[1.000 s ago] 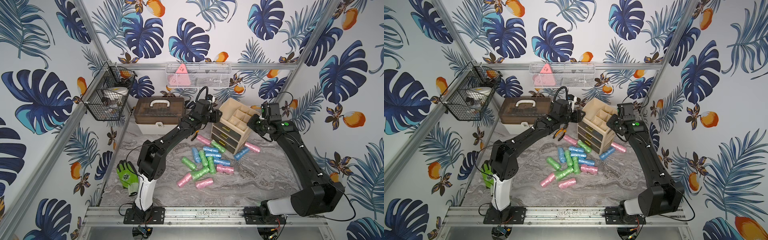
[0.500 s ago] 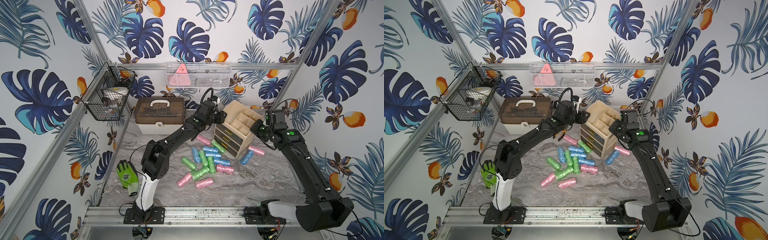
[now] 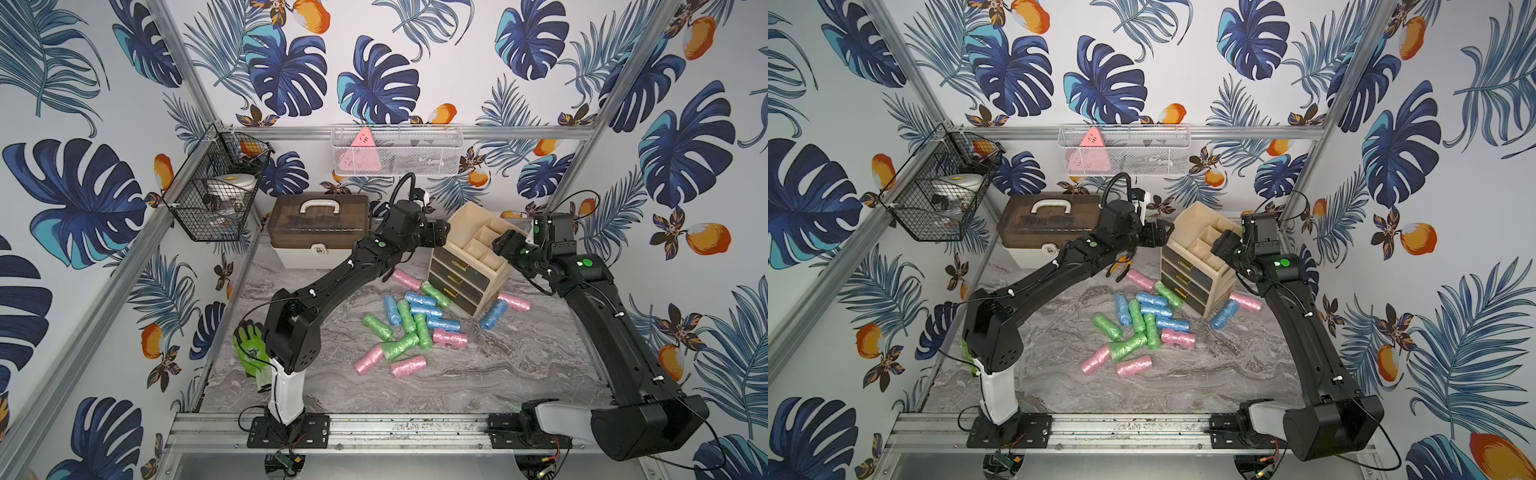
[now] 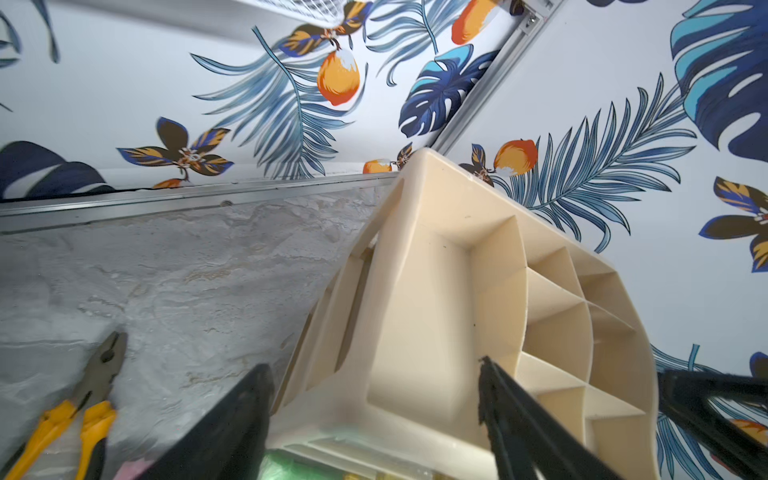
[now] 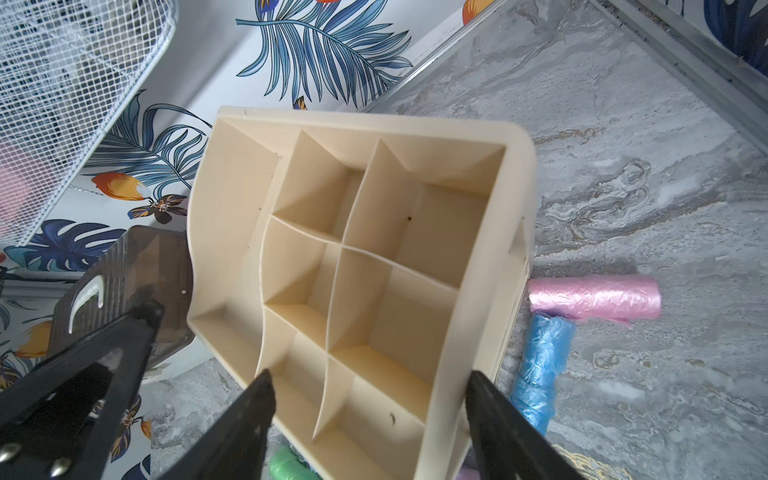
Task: Sort the rolls of trash bags by color and place them into the drawer
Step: Move the storage box to the center of the board, then open the drawer in the storage box.
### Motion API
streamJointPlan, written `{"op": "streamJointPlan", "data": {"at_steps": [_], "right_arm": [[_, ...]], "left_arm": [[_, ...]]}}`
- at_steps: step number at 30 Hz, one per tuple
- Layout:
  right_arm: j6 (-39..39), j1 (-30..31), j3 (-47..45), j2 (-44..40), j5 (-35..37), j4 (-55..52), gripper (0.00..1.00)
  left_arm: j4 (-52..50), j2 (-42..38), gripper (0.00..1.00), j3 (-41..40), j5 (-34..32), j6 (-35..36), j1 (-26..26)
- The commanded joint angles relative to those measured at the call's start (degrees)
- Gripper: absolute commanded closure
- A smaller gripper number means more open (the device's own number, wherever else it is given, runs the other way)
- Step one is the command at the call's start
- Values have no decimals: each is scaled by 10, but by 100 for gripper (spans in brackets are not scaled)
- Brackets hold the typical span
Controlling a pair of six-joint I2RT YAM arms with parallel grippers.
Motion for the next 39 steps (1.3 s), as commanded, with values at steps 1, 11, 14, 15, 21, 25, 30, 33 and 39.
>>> {"op": "streamJointPlan", "data": {"at_steps": [1,11,14,15,21,25,30,33,39], "right_arm": [[-33,0,12,0,33,-20,26],[-102,0,37,-35,13,-2,50],[-109,0,55,-13,-86,20,52],[-109,0,63,-4,-117,26,53],[-94,0,103,59,-219,52,57],[-90,1,128,94,-225,57,57],[-106,0,164,134,-187,30,57],[-117,1,171,149,-163,22,56],[-118,0,160,156,-152,31,57]], "left_arm": [[10,-36,15,-22,-16,-25,13],[46,-137,40,-185,118,-154,57],[122,-147,46,-248,178,-240,58],[147,-147,46,-265,193,-267,57],[309,-133,46,-360,231,-420,42],[325,-104,45,-347,223,-443,12],[331,-77,42,-327,205,-461,-20],[335,-64,43,-320,196,-467,-34],[343,-42,48,-309,169,-481,-47]]}}
